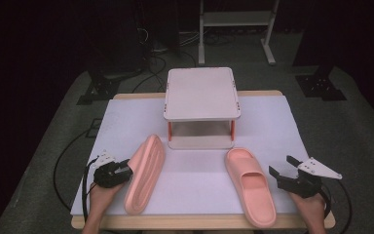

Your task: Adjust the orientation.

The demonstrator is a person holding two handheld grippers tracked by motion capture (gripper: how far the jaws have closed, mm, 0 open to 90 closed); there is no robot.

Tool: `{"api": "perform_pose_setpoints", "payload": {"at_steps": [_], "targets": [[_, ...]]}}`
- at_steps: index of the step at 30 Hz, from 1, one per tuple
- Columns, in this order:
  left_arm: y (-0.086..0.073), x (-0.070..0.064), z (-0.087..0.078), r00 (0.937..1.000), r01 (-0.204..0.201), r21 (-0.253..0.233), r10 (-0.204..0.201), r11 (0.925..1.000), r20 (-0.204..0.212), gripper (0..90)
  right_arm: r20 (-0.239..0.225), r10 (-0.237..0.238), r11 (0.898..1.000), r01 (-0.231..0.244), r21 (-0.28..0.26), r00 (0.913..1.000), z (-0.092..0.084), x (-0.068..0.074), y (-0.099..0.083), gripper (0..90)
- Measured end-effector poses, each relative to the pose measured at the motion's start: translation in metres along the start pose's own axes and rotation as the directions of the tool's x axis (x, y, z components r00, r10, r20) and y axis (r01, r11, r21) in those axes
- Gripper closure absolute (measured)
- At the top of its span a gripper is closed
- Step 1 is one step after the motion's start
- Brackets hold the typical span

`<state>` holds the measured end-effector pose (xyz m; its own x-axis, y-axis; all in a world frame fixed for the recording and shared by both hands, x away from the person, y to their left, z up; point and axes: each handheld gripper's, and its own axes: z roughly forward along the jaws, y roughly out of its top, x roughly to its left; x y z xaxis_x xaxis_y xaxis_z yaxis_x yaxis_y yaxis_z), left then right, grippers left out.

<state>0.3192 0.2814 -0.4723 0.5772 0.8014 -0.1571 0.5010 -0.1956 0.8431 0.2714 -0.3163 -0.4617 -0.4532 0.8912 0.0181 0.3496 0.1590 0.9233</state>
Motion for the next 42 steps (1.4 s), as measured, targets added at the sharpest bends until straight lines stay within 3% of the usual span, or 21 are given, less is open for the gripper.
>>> {"api": "perform_pose_setpoints", "payload": {"at_steps": [11,42], "targets": [[0.003,-0.008,0.002,0.9993,0.011,-0.018,-0.01,0.9998,0.037,54.5,-0.004,-0.008,1.0,0.008,0.002,1.0,0.001,0.001,0.0,19.5],[0.011,-0.025,-0.004,0.9973,0.0,-0.09,0.006,0.996,0.074,53.0,-0.012,-0.014,1.0,0.014,0.005,0.9998,0.001,0.002,0.0,19.4]]}}
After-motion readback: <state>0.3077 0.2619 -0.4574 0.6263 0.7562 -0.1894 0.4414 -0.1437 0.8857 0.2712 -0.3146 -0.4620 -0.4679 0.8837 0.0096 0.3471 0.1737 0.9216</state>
